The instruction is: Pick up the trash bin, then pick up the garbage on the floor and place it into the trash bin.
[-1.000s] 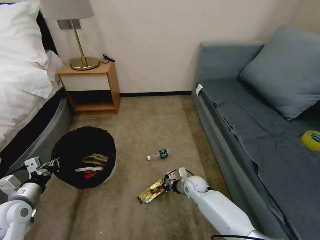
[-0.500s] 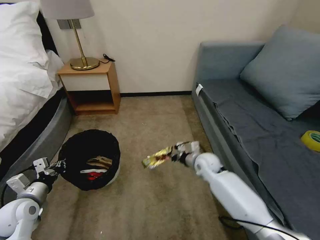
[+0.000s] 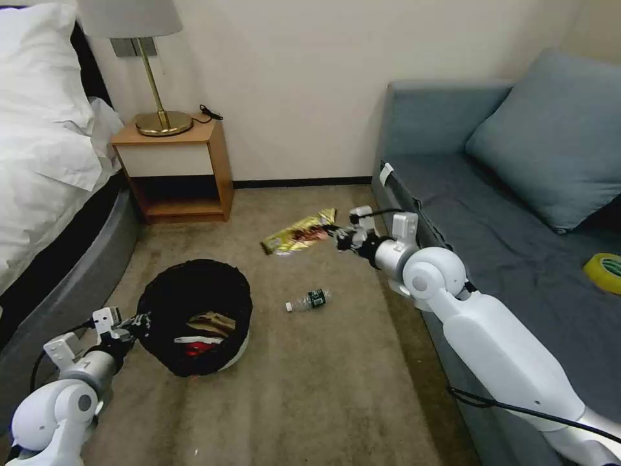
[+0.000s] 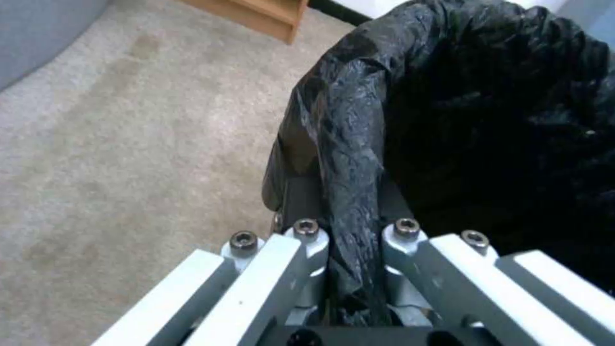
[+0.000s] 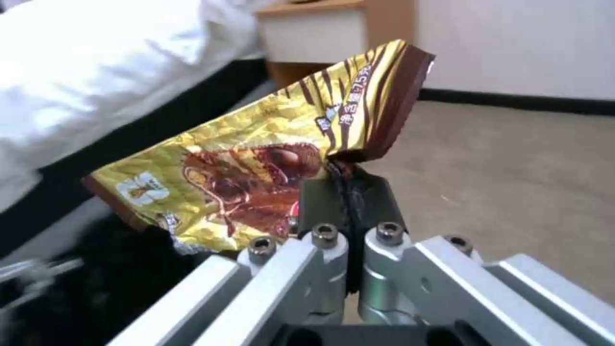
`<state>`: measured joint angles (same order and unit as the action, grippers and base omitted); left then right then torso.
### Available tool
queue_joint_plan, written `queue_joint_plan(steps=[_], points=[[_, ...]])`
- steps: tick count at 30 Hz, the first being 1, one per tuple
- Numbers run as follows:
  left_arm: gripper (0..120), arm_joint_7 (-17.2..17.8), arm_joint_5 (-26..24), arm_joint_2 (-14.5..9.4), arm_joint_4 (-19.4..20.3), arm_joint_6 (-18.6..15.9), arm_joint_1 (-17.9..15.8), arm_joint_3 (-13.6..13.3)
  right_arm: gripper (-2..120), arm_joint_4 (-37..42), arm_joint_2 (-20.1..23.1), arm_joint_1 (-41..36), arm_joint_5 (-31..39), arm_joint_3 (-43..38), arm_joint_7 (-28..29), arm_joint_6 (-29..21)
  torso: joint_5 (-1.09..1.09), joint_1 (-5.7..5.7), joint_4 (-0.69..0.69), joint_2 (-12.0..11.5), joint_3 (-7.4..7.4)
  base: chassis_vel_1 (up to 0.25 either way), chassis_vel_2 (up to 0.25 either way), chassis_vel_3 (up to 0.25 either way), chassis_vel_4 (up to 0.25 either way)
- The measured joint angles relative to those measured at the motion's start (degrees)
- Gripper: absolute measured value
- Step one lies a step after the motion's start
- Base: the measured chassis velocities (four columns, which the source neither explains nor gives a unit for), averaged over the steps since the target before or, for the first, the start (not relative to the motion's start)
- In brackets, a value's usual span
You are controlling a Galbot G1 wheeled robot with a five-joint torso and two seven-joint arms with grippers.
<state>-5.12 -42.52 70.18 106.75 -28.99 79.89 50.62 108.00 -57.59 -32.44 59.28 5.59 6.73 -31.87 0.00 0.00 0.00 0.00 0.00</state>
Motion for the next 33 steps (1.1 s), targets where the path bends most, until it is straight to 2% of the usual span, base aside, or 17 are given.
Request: queue_joint_plan(steps=[9,15,25,29,33], points=[[5,0.29,0.53,1.30,1.71,-0.61,0.53,-0.47,0,3.94,0.13,3.78,0.68,9.23,0.12,0.04,-0.01,0.00,0.00,0.00,0.00,0.000,0.000,0.000,0.000],[5,0.47,0.95,2.11,2.68,-0.66,1.07,-0.38,0,2.12,-2.50,5.63,-1.04,15.02,-0.06,0.03,-0.01,0.00,0.00,0.00,0.00,0.000,0.000,0.000,0.000],[5,0.49,1.07,2.38,3.11,-0.66,1.87,0.20,2,-1.03,-7.41,6.00,-5.39,19.53,-1.75,-0.02,-0.01,0.00,0.01,0.00,0.00,0.000,0.000,0.000,0.000],[5,0.45,0.80,2.39,3.23,-0.66,1.92,0.37,21,-2.36,-9.58,5.56,-7.02,21.05,-2.06,-0.08,-0.01,0.00,0.01,0.00,0.00,0.000,0.000,0.000,0.000],[5,0.39,0.56,2.38,3.23,-0.64,1.93,0.57,30,-2.63,-10.24,5.26,-7.51,21.48,-2.10,-0.15,-0.01,0.00,0.01,0.00,0.00,0.000,0.000,0.000,0.000]])
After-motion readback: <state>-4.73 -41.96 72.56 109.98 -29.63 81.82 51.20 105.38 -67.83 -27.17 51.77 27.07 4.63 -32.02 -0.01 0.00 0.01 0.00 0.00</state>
